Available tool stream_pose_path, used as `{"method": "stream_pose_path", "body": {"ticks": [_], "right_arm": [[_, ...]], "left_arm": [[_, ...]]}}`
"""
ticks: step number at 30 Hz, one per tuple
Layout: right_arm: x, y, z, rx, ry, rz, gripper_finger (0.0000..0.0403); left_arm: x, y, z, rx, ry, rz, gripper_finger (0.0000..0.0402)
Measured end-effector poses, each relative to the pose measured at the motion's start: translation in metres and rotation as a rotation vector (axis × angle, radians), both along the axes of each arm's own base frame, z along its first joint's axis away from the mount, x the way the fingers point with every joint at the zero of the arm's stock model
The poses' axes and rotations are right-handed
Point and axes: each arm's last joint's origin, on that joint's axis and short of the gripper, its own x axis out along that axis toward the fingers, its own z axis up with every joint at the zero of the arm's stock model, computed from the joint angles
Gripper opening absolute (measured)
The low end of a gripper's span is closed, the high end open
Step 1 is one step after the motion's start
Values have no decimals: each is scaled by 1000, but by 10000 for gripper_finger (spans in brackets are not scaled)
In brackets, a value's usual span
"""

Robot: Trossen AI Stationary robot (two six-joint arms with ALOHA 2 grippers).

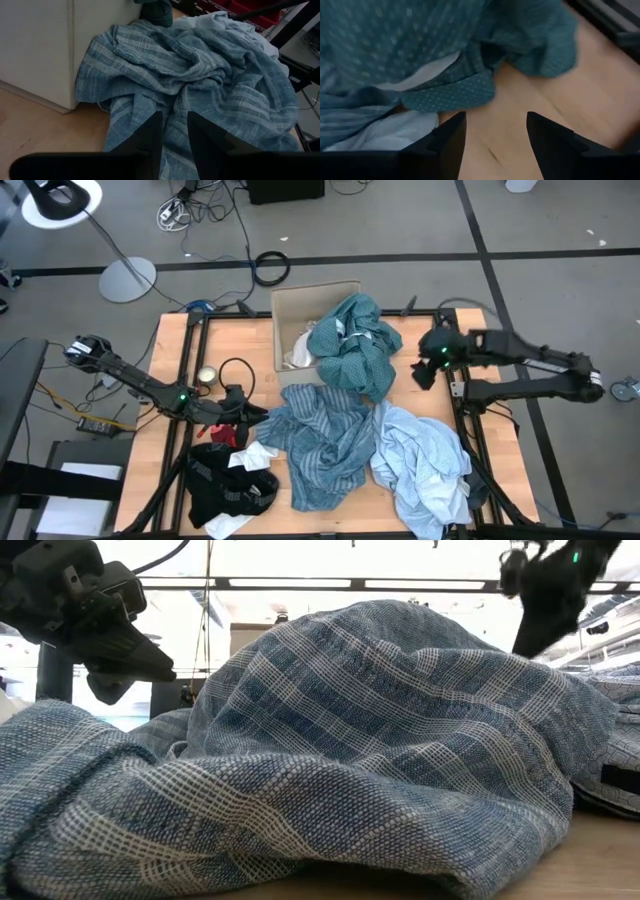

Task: Sort clothes
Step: Put the green patient gown into the laundry bin

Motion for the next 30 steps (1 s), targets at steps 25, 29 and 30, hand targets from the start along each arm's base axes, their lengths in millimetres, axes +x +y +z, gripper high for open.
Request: {"method": "stream_pose_path", "body": {"ticks": [25, 29, 30], "right_arm": [[73, -14, -115, 18, 14, 200, 75], [74, -11, -106, 33, -19, 188, 17], [74, -10, -99, 30, -44, 187, 17]], "left_arm": [[1, -1, 2, -48, -23, -6, 94], [1, -1, 2, -48, -21, -6, 94], [1, -1, 2, -48, -21, -6, 94]]}}
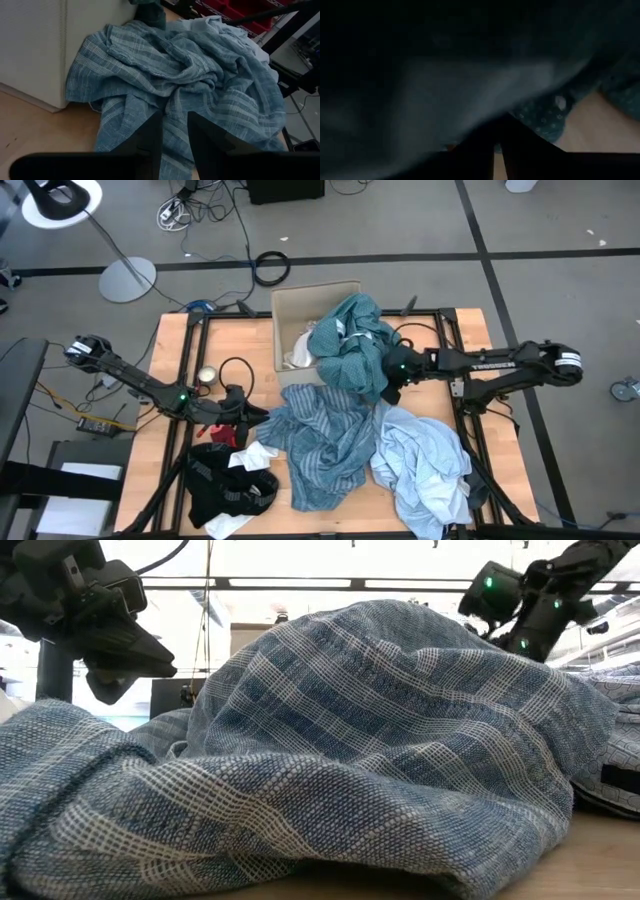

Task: Sort clothes
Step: Put the green patient gown into the laundry bin

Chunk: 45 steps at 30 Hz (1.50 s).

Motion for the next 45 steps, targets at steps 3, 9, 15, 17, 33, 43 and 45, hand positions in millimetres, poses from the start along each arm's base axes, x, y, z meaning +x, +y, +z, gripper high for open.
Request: {"method": "stream_pose_path", "body": {"ticks": [3, 9, 15, 17, 33, 43, 45], "right_arm": [[3, 4, 28, -24, -74, 18, 8], [6, 10, 98, -152, -187, 25, 5], [18, 12, 159, -279, -310, 87, 5], [25, 10, 176, -316, -337, 98, 5], [136, -44, 264, -649, -615, 147, 5], [181, -88, 293, -632, -757, 149, 5], [185, -91, 286, -585, -725, 152, 5]], "left_arm": [[0, 0, 0, 4, 2, -1, 94], [0, 0, 0, 9, 1, -3, 94], [0, 0, 0, 10, 2, -4, 94], [0, 0, 0, 11, 1, -4, 94], [0, 0, 0, 18, 7, -5, 94], [0, 0, -1, 40, 16, -12, 94], [-1, 0, -1, 42, 16, -13, 94]]}}
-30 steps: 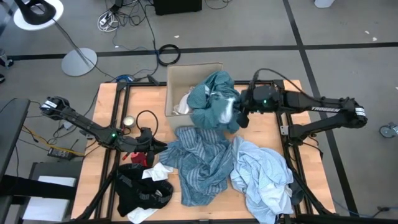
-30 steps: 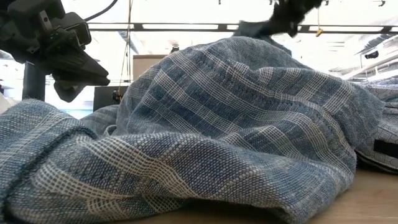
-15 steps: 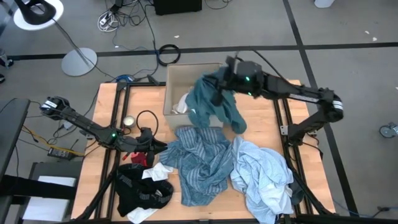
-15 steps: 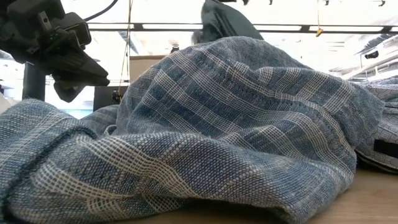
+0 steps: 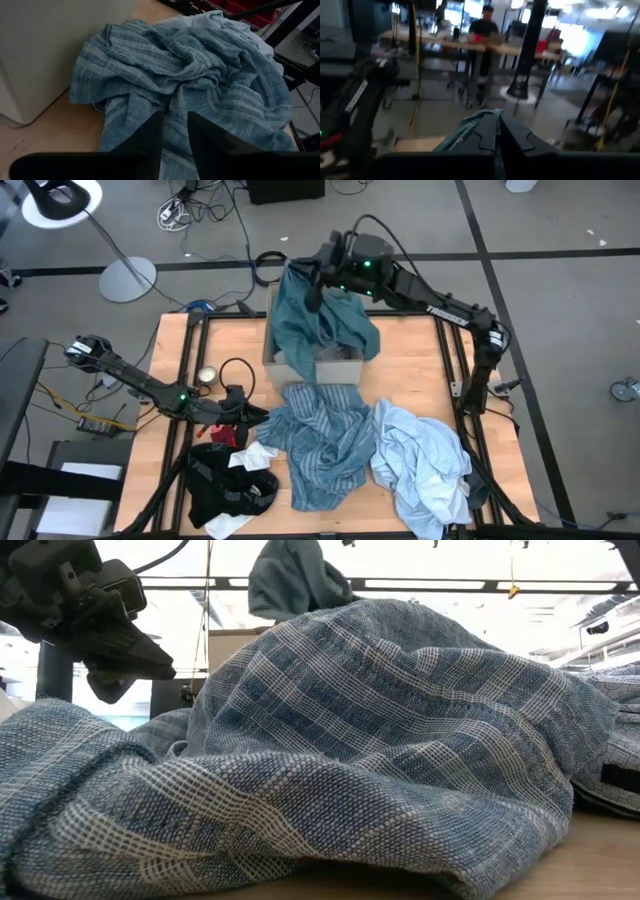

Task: Sort clothes
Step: Put the green patient gown into the laundry bin

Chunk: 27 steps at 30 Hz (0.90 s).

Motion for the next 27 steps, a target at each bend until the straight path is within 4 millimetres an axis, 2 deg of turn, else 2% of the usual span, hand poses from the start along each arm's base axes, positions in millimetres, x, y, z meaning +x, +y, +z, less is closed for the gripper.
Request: {"method": "stream_pose_path", "body": {"ticks": [6, 8, 12, 20, 23, 27], "right_arm": [[1, -3, -43, 171, 339, -12, 10], [-2, -3, -63, 242, 478, -23, 17], [0, -4, -105, 340, 647, -46, 39], [8, -12, -172, 486, 737, -119, 88], [9, -15, -189, 524, 755, -142, 116], [10, -15, -198, 502, 806, -125, 153]], "left_arm": [[0, 0, 0, 1, 1, 0, 94], [0, 0, 0, 1, 1, 0, 94], [0, 0, 0, 4, 0, -1, 94], [1, 0, 2, -6, -19, -1, 94], [1, 0, 0, -2, -9, 0, 94], [1, 0, 0, -2, -6, 0, 94]]}}
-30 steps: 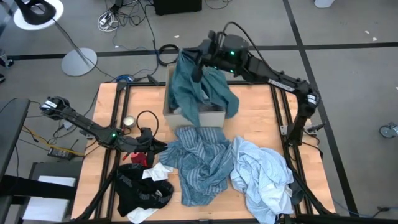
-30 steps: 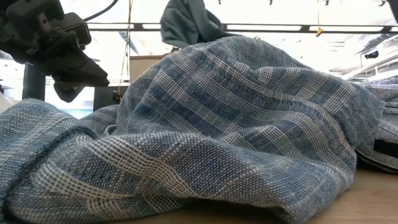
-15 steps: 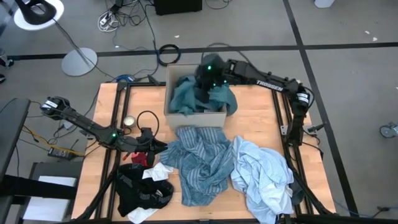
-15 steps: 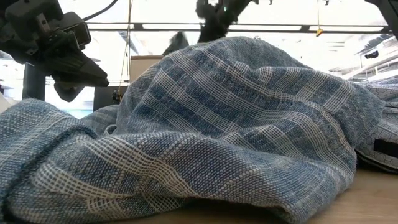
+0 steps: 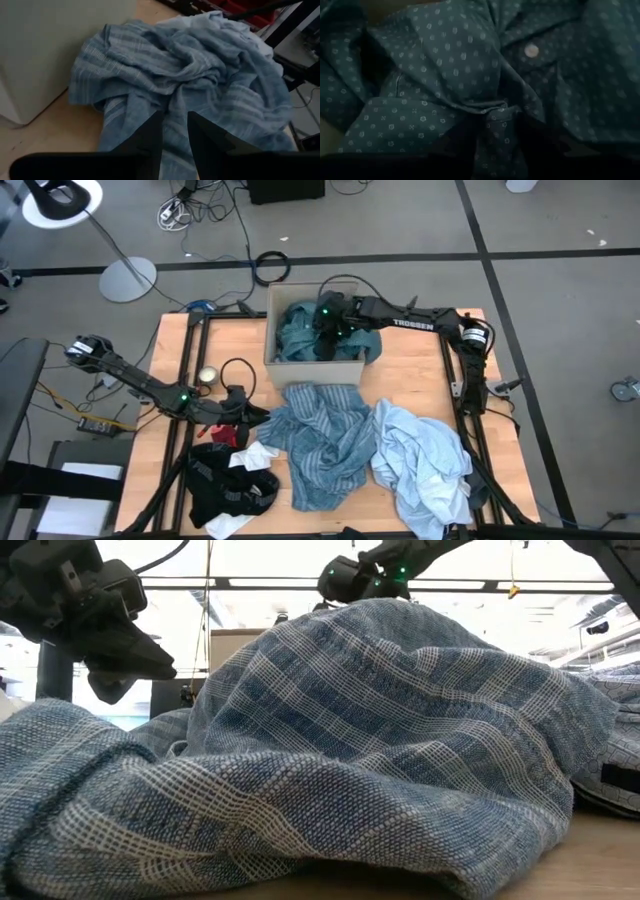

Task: Sort clothes
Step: Put the green patient gown into the laundry bin

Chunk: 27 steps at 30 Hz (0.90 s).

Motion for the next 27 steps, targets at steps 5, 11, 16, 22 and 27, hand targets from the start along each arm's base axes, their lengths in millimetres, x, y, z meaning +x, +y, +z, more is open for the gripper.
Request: {"method": "stream_pose_path", "body": {"ticks": [5, 11, 16, 22, 27], "right_arm": [[-11, 2, 27, -30, -16, 24, 183], [-36, 12, 81, -85, -136, 27, 190], [-70, 25, 117, -100, -176, 26, 188], [-110, 44, 140, -72, -137, 27, 187], [-133, 61, 134, -42, -118, 32, 187]], "left_arm": [[0, 0, 0, 0, 1, 0, 94], [0, 0, 0, 0, 2, 0, 94], [0, 0, -1, 6, 11, 0, 94], [0, 1, -2, 28, 19, 12, 94], [-1, 1, -2, 41, 22, 8, 94]]}}
